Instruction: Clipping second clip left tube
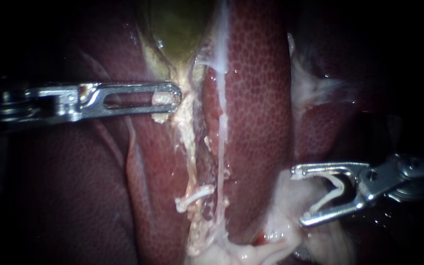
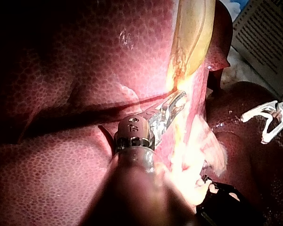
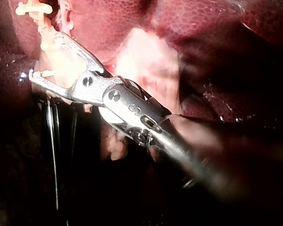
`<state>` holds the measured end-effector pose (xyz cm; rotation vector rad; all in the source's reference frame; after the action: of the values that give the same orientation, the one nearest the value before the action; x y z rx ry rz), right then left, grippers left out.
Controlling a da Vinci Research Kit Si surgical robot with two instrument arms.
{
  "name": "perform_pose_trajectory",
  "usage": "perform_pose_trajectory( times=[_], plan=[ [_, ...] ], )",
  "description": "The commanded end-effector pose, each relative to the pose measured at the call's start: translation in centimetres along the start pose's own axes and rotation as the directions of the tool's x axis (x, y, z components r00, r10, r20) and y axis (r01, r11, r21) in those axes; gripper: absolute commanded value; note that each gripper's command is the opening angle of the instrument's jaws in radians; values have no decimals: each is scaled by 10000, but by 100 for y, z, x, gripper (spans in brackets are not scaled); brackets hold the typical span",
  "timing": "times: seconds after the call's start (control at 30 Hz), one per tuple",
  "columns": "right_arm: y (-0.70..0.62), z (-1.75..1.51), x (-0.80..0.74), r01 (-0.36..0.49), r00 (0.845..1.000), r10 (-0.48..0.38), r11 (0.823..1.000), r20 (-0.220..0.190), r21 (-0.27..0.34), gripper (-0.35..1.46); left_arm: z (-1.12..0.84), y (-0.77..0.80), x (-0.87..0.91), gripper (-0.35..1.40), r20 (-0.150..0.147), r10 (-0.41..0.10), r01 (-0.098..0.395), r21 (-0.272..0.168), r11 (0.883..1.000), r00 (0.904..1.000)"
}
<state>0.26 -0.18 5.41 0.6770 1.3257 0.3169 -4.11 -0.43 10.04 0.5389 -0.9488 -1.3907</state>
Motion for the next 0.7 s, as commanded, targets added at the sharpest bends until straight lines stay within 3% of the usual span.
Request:
perform_pose_trajectory(
  times=[0.03, 0.7],
  plan=[
    [0, 0, 0, 0, 10000, 0, 10000, 0, 0, 60, 0, 0, 0, -35, -1, 0, 0, 1, 10000, 10000],
    [0, 0, 0, 0, 10000, 0, 10000, 0, -7, 60, -4, -2, -3, -35, -25, -15, 15, 19, 10000, 10000]
  ],
)
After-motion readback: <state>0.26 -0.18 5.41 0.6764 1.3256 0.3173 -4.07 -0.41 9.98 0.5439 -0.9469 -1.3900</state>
